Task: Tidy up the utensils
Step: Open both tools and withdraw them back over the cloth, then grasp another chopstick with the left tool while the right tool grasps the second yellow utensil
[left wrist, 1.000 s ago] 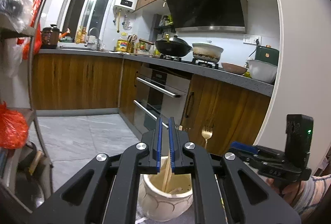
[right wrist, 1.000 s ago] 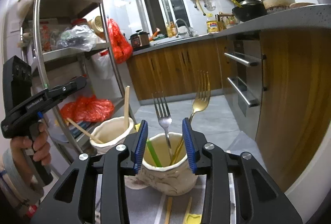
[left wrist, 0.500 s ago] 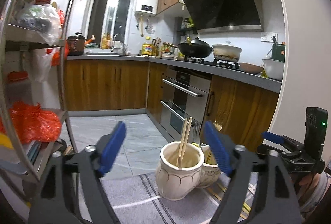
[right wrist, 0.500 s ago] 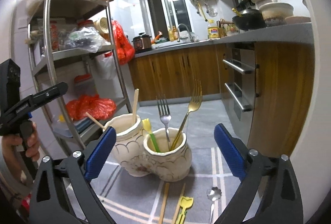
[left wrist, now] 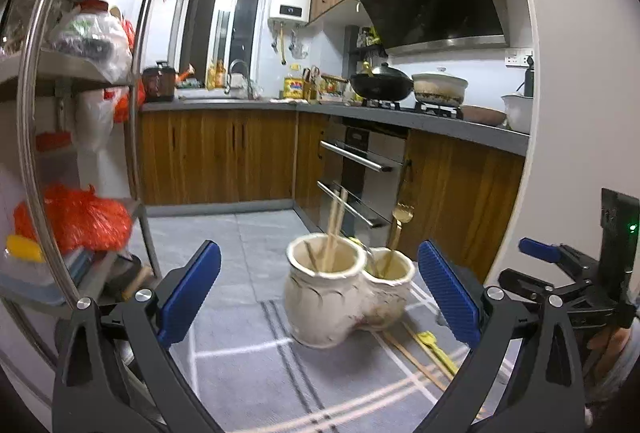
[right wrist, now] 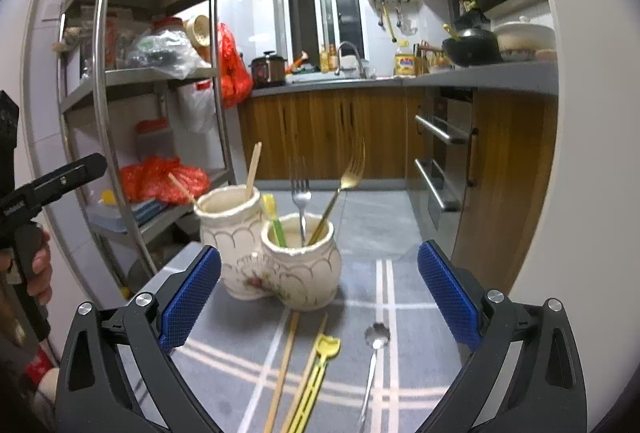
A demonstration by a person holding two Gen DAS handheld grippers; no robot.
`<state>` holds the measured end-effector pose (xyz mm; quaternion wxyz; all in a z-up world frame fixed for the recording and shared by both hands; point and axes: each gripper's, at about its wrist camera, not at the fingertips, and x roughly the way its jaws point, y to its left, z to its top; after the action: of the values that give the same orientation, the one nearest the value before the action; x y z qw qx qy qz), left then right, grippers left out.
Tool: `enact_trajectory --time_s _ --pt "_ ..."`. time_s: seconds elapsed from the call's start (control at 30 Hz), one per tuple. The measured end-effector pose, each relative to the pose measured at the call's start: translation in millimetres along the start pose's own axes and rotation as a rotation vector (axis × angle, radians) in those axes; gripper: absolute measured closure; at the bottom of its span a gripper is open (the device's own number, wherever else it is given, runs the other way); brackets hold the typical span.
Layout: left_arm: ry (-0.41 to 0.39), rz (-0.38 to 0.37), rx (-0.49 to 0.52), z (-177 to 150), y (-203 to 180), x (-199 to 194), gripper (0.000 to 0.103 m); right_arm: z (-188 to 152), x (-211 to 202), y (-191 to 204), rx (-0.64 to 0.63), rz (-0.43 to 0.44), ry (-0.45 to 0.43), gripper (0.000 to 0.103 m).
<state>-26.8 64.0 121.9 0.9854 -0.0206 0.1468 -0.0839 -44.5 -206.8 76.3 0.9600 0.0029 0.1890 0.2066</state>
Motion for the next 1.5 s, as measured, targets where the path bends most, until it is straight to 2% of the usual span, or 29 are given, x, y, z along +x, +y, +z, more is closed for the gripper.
enact_trajectory --time_s 0.27,0.43,0.67,0.93,1.07,1.17,1.23,1.3,1.5 --pt "0.034 0.004 0.021 -15 -17 2 0.006 -18 -4 -11 -0.014 -0.041 0.049 0.005" --pt "0.112 0.030 0.032 -35 -24 15 0.006 -39 -1 -19 -0.045 -0.091 0.133 0.005" --pt "0.217 0.011 0.035 -69 -34 34 0.006 -63 14 -30 -0.022 -0.133 0.252 0.005" --pt "0.315 -0.029 0.074 -106 -45 42 0.006 -81 41 -30 0.009 -0.159 0.369 0.005" --pt "0.349 -0.035 0.063 -116 -44 47 0.006 -81 46 -28 0.030 -0.133 0.387 0.008" --pt "0.357 -0.044 0.040 -119 -41 49 0.006 -80 50 -19 0.032 -0.086 0.404 0.018" --pt "0.357 -0.045 0.034 -120 -40 50 0.006 -81 56 -11 0.040 -0.047 0.433 0.033" --pt "0.358 -0.044 0.036 -119 -40 50 0.006 -83 61 -4 0.046 -0.020 0.461 0.042" --pt "0.360 -0.045 0.041 -121 -39 49 0.006 -91 72 7 0.051 -0.002 0.522 0.076"
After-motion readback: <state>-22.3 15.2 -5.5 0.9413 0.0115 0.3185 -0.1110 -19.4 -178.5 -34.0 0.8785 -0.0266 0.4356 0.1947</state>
